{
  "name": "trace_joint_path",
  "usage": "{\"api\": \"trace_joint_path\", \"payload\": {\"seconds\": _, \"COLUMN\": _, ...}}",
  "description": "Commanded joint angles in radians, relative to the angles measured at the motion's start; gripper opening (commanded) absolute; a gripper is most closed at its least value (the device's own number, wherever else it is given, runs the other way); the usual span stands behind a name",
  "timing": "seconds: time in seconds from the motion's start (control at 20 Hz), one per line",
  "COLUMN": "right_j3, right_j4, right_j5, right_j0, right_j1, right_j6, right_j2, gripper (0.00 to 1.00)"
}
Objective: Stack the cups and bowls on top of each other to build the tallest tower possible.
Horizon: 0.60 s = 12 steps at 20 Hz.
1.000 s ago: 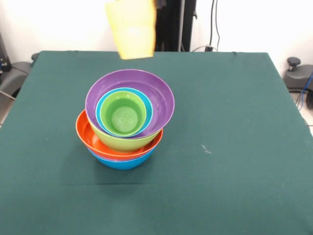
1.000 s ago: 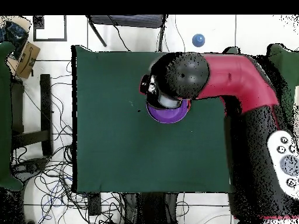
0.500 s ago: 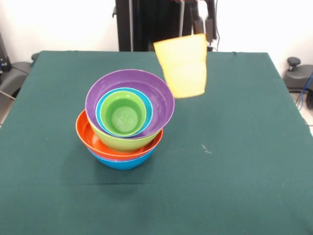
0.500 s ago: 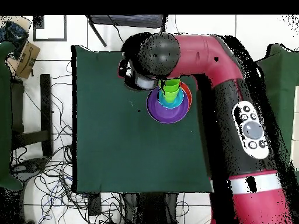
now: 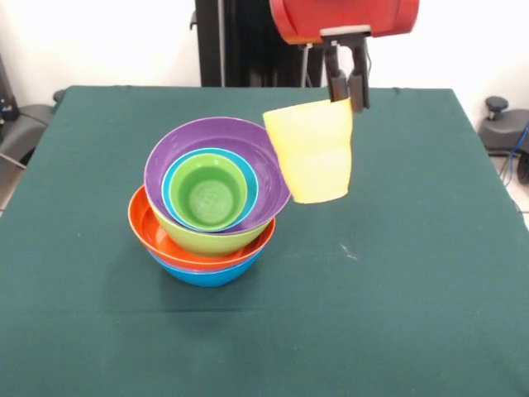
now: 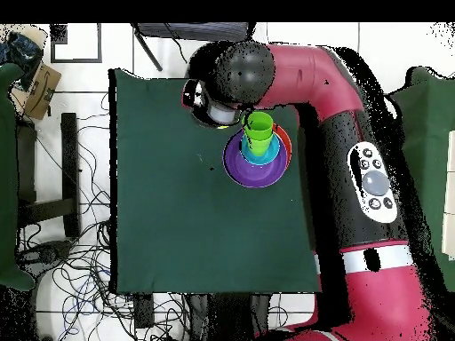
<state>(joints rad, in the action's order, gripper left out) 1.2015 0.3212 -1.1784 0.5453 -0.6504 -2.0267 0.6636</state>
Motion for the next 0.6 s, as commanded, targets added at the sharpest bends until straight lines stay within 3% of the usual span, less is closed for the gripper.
{"api": "trace_joint_path", "payload": {"seconds": 0.05, "right_j3": -0.058, "right_j4": 0.052, "right_j5": -0.154, "right_j0": -0.017, "right_j1": -0.003, "right_j6": 0.054, "right_j2": -0.083, "gripper": 0.0}}
{"api": "trace_joint_path", "payload": {"seconds": 0.6, "right_j3": -0.044, "right_j4": 0.046, "right_j5": -0.166, "right_j0": -0.012, "right_j1": -0.024, "right_j6": 0.076, "right_j2": -0.093, "gripper": 0.0}}
